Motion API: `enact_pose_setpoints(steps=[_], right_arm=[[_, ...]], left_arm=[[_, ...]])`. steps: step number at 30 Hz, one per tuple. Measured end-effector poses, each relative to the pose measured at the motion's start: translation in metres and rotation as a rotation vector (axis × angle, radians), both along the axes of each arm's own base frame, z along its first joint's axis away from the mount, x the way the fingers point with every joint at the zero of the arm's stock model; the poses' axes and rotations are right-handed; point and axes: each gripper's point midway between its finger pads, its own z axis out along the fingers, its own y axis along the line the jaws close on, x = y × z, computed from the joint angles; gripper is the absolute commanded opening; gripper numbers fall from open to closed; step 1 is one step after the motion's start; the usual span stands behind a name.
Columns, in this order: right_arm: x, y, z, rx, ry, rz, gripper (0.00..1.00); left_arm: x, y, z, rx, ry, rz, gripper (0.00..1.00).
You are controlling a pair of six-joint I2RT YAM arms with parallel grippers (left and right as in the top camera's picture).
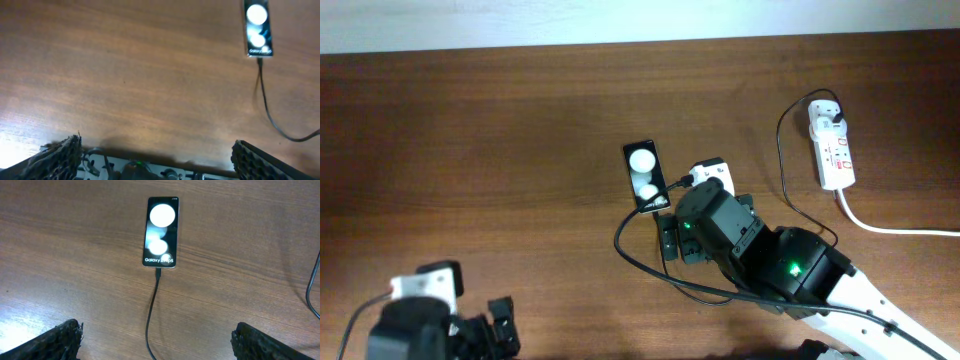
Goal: Plug charger to phone and switch on socket
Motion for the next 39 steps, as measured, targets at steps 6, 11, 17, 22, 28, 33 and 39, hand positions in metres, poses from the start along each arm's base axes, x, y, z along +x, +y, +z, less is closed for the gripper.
enact_pose_setpoints(steps=[6,11,17,22,28,33,39], right_arm=[[0.000,0.000,0.000,-0.001,0.000,0.000,0.99],[0.000,0.000,0.000,-0.001,0.001,0.000,0.99],[0.000,0.000,0.000,0.000,0.000,0.000,0.99],[0.000,0.000,0.000,-0.001,0.000,0.001,0.99],[0.000,0.000,0.000,-0.001,0.000,0.000,0.99],[0.000,0.000,0.000,0.000,0.000,0.000,0.99],[0.000,0.000,0.000,-0.001,0.000,0.000,0.99]], left_arm=[[-0.031,0.009,0.025,-0.081,-0.282,0.053,0.99],[-0.021,0.008,0.053,-0.107,-0.517,0.040,0.99],[0.048,-0.005,0.004,-0.089,-0.534,0.023,0.99],[0.068,-0.008,-0.026,-0.094,-0.560,0.022,0.99],[0.052,-0.002,-0.015,-0.041,-0.679,0.000,0.99],[0.046,0.000,-0.010,0.007,-0.724,-0.030,0.99],[0.051,-0.001,-0.025,0.026,-0.685,-0.042,0.99]])
